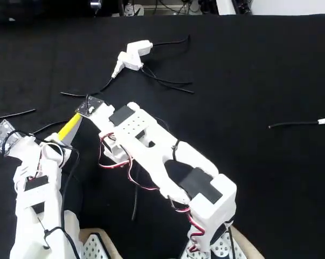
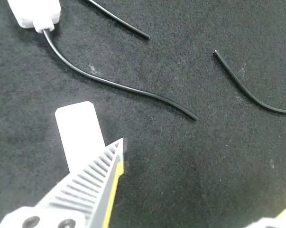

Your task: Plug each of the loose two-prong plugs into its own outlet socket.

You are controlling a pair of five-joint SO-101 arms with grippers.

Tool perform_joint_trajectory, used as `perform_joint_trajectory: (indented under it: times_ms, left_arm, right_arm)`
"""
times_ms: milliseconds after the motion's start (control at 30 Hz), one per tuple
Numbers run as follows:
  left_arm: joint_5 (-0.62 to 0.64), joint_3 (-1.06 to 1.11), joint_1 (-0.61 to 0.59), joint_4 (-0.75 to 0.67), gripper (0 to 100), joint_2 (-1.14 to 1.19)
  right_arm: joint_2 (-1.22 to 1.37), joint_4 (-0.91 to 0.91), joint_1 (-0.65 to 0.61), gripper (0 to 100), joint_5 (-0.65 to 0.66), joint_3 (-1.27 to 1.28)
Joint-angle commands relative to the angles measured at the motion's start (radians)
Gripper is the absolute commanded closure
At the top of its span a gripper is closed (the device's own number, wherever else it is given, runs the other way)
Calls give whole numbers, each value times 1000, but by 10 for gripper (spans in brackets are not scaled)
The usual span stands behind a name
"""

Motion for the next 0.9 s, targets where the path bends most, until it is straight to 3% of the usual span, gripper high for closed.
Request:
perform_joint_trajectory:
  times_ms: [0, 267, 700, 867]
  left_arm:
    - [-6, -10, -16, -15, 456, -9]
    - [-5, -8, -16, -15, 456, -9]
    - [-5, -10, -15, -15, 456, -9]
    - [-5, -10, -15, -15, 456, -9]
  right_arm:
    - [-1, -29, -8, 819, 18, -39]
    - [-1, -135, 11, 816, 49, 58]
    - [67, -94, 38, 820, 110, 51]
    - [96, -84, 37, 937, 109, 13]
